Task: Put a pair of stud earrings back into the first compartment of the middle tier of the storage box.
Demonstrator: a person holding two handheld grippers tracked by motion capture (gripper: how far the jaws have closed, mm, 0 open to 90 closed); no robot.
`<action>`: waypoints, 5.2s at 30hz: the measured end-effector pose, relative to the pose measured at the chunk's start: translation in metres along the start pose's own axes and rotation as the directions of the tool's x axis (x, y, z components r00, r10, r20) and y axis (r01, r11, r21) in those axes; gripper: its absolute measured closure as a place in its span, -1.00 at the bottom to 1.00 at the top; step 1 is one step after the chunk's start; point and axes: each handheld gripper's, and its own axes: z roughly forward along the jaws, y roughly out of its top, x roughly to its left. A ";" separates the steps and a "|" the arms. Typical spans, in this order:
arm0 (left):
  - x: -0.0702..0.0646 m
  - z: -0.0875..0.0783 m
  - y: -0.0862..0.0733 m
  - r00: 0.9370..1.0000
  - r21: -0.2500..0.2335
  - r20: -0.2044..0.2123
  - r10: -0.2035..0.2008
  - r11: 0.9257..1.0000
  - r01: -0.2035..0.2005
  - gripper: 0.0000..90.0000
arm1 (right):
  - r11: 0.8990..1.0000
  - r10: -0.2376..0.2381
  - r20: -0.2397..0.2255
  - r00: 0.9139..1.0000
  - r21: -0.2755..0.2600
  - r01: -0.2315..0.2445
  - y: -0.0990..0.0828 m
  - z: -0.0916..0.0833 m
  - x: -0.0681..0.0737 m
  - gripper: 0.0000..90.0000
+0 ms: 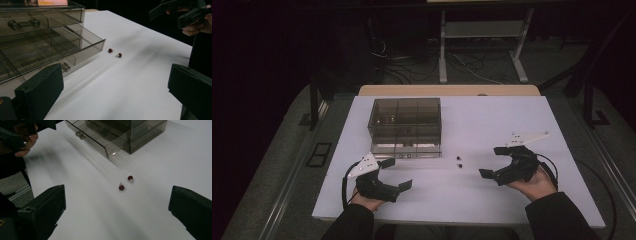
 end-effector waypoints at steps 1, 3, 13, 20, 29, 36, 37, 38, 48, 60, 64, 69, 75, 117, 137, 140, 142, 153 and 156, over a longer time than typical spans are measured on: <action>0.000 0.000 0.000 1.000 0.000 0.000 0.001 1.000 -0.001 -1.00 | 1.000 -0.003 0.000 1.000 0.007 0.003 0.002 0.002 0.001 -0.99; 0.000 0.000 0.000 1.000 0.002 0.000 0.002 1.000 -0.002 -1.00 | 1.000 -0.008 -0.005 1.000 0.008 0.008 0.003 0.003 0.001 -0.99; 0.000 0.000 0.000 1.000 0.002 0.002 0.001 1.000 -0.001 -1.00 | 0.999 -0.033 -0.024 0.999 0.022 0.033 0.015 0.015 0.005 -0.99; 0.000 0.000 0.000 1.000 0.002 0.002 0.000 1.000 0.000 -1.00 | 0.997 -0.060 -0.034 0.998 0.040 0.061 0.025 0.029 0.008 -0.99; 0.000 0.000 0.000 1.000 0.000 0.005 -0.001 1.000 0.001 -1.00 | 0.993 -0.072 -0.049 0.996 0.091 0.077 0.030 0.058 0.006 -0.99; 0.000 -0.001 0.001 1.000 -0.001 0.007 0.002 1.000 -0.002 -1.00 | 0.988 -0.079 -0.055 0.995 0.125 0.085 0.029 0.074 0.003 -0.99; 0.000 -0.001 0.001 1.000 -0.001 0.007 0.001 1.000 -0.001 -1.00 | 0.987 -0.079 -0.057 0.995 0.132 0.086 0.028 0.077 0.002 -0.99; 0.001 -0.001 0.001 1.000 -0.002 0.008 0.001 1.000 -0.001 -1.00 | 0.987 -0.082 -0.059 0.995 0.136 0.089 0.028 0.079 0.001 -0.99; 0.001 -0.001 0.001 1.000 -0.002 0.011 -0.001 1.000 0.001 -1.00 | 0.974 -0.083 -0.042 0.996 0.210 0.090 0.023 0.099 -0.011 -0.59; 0.001 -0.001 0.001 1.000 -0.002 0.012 -0.001 1.000 0.001 -1.00 | 0.953 -0.106 -0.027 0.994 0.282 0.109 0.017 0.114 -0.014 0.12; 0.001 -0.001 0.001 1.000 -0.003 0.012 -0.001 1.000 0.001 -1.00 | 0.947 -0.117 -0.018 0.993 0.300 0.117 0.016 0.118 -0.013 0.33; 0.001 -0.001 0.001 1.000 -0.002 0.012 -0.001 1.000 0.001 -1.00 | 0.940 -0.130 0.010 0.991 0.319 0.120 0.014 0.121 -0.014 0.64; 0.001 -0.001 0.001 1.000 -0.002 0.012 -0.001 1.000 0.001 -1.00 | 0.943 -0.129 0.007 0.992 0.312 0.121 0.016 0.118 -0.014 0.76; 0.003 -0.002 0.000 1.000 -0.004 0.020 -0.016 1.000 0.016 -1.00 | 0.938 -0.254 -0.216 0.943 0.183 0.294 0.128 0.116 0.035 0.76; 0.007 -0.004 0.000 0.999 -0.012 0.023 -0.034 0.999 0.034 -1.00 | 0.918 -0.308 -0.270 0.912 0.167 0.360 0.173 0.154 0.050 0.76; 0.008 -0.004 0.001 0.999 -0.011 0.025 -0.033 0.999 0.034 -1.00 | 0.915 -0.315 -0.273 0.909 0.169 0.367 0.178 0.161 0.053 0.76; 0.008 -0.004 0.001 0.999 -0.010 0.027 -0.038 0.999 0.038 -1.00 | 0.911 -0.319 -0.280 0.905 0.172 0.375 0.182 0.167 0.055 0.76; 0.009 -0.005 0.001 0.999 -0.009 0.025 -0.042 0.999 0.043 -1.00 | 0.906 -0.325 -0.302 0.896 0.174 0.387 0.196 0.195 0.060 0.76; 0.009 -0.006 0.001 0.999 -0.012 0.026 -0.045 0.999 0.045 -1.00 | 0.908 -0.321 -0.309 0.895 0.170 0.384 0.199 0.203 0.061 0.76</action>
